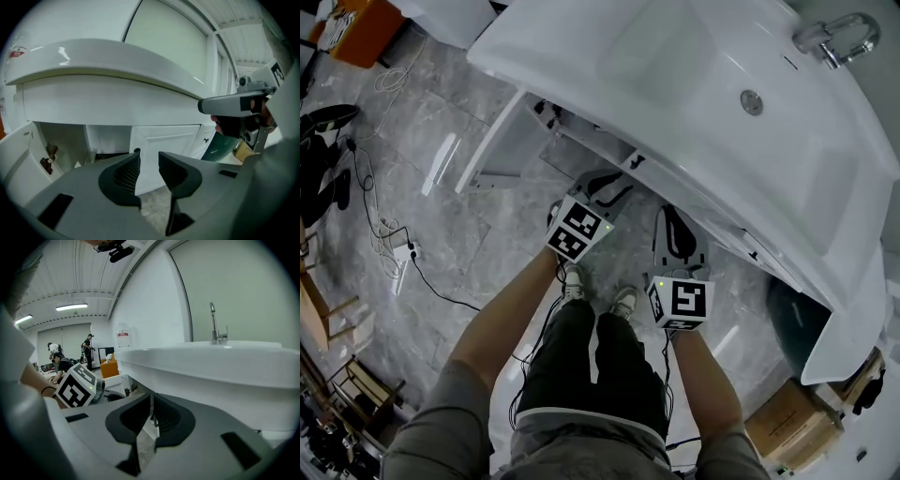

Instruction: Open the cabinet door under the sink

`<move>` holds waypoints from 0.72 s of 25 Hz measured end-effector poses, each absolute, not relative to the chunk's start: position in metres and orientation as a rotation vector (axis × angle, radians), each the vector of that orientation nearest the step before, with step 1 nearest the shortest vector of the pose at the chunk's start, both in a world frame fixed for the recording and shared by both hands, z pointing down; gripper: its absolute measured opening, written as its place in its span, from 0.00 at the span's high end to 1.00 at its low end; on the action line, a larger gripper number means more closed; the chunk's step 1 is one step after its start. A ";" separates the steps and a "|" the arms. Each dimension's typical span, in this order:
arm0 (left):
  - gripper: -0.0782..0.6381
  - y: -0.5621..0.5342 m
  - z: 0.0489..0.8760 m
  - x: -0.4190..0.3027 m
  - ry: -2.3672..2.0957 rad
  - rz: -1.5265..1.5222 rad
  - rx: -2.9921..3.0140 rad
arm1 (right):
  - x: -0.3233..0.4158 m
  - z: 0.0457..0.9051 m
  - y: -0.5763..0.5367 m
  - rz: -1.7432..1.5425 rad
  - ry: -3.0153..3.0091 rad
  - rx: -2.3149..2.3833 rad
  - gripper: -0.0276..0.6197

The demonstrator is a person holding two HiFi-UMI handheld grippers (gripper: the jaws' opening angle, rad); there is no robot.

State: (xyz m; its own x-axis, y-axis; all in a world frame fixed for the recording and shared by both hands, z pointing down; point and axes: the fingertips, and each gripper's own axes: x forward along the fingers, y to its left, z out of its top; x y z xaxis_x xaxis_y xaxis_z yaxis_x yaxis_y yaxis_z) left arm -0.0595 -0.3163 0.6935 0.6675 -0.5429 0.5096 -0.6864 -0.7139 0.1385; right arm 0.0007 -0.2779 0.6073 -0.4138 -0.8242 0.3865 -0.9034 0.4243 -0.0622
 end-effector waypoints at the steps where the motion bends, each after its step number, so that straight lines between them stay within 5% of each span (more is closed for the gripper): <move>1: 0.72 -0.320 0.701 -0.059 -0.984 0.636 2.561 | 0.001 0.615 -0.280 0.390 -2.378 1.491 0.90; 18: 0.73 -0.364 0.784 -0.039 -1.018 0.625 2.537 | 0.000 0.693 -0.302 0.448 -2.352 1.515 0.90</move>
